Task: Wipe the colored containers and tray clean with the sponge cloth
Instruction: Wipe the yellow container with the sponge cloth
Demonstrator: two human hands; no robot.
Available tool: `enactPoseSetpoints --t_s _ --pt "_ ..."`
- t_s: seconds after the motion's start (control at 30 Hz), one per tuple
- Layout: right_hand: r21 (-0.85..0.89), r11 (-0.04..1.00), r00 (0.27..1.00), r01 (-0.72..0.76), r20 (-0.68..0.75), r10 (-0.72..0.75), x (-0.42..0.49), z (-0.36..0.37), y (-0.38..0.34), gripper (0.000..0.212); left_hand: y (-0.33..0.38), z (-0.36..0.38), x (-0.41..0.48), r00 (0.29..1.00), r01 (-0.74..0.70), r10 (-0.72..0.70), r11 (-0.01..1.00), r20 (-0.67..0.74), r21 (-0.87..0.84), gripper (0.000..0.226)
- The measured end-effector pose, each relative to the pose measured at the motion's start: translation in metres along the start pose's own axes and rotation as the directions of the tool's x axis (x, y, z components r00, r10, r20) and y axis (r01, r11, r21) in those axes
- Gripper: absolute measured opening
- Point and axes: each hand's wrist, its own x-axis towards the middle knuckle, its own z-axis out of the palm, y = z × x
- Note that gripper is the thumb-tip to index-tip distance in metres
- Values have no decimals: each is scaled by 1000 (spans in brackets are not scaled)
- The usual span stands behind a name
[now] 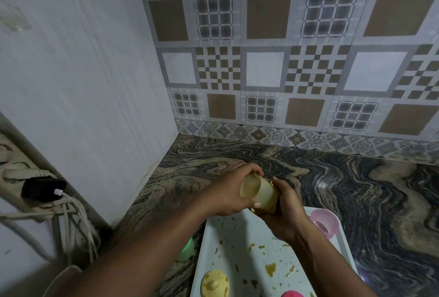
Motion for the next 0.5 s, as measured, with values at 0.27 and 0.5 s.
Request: enactPoseSetpoints --t_s 0.27,0.5 --pt "-220 957 978 191 -44 -206 3 1 -5 31 -4 22 -8 990 -31 41 997 -138 72 62" --pt "-297 917 946 265 -104 -308 7 11 0 29 -7 22 -6 983 32 -31 999 -183 4 58"
